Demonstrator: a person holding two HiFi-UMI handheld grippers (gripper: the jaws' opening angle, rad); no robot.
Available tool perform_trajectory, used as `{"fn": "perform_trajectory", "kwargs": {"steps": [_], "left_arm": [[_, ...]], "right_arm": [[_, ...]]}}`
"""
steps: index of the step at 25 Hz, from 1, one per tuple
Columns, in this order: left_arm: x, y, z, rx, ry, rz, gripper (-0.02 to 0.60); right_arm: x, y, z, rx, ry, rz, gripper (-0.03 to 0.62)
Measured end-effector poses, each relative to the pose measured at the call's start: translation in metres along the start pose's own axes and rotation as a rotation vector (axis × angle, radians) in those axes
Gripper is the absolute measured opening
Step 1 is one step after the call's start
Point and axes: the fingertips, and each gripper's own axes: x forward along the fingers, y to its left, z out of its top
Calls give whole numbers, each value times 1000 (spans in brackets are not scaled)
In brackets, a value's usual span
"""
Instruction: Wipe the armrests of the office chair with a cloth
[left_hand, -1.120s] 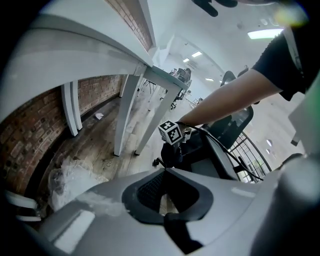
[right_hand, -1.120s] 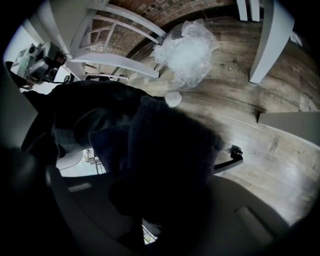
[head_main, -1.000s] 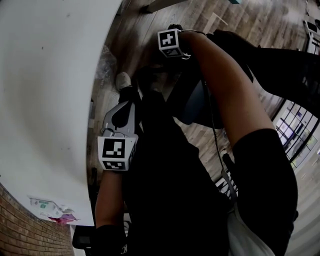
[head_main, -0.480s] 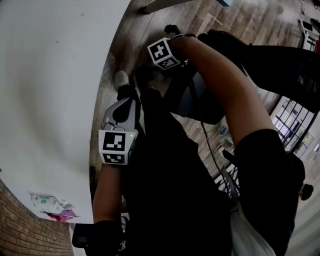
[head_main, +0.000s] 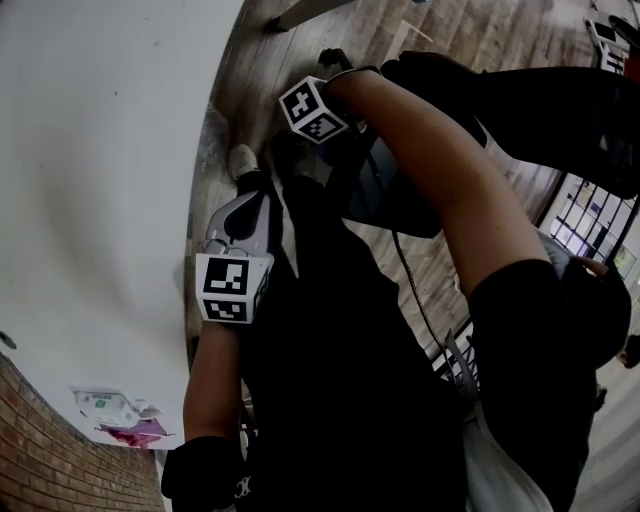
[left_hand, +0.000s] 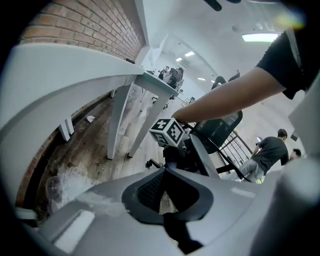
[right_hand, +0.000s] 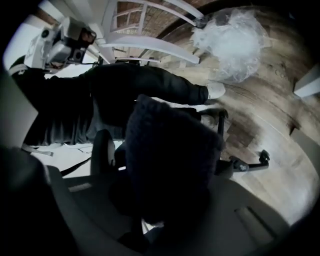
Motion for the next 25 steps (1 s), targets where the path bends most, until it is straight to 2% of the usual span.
{"fn": "perform_trajectory", "kwargs": {"steps": [8,10,12,14,18,22,25], "left_arm": [[1,-12,13,11,-1,-53,6],[2,-17,14,22,0,-66,6],[4,-19,16,27,7,-73,6],[5,-23,20,42,7,-89,6],[6,-37,32,84,5,-119,6],[12,-45,47,126,-7,-117,6],[21,-56,62,160,-17,-119,6]], "right_arm": [[-35,-4,-37,158,-20,-11,57],[-37,-7,-49,182,-20,-61,57],[-43,-21,-56,199,-51,-171,57],[-54,-38,-60,248,-168,-304,57],[-93,-44,-73,412,-590,-484,57],[-144,-19,-109,543,-958,-807,58],[-151,23,-139,637,-1140,-1013,57]]}}
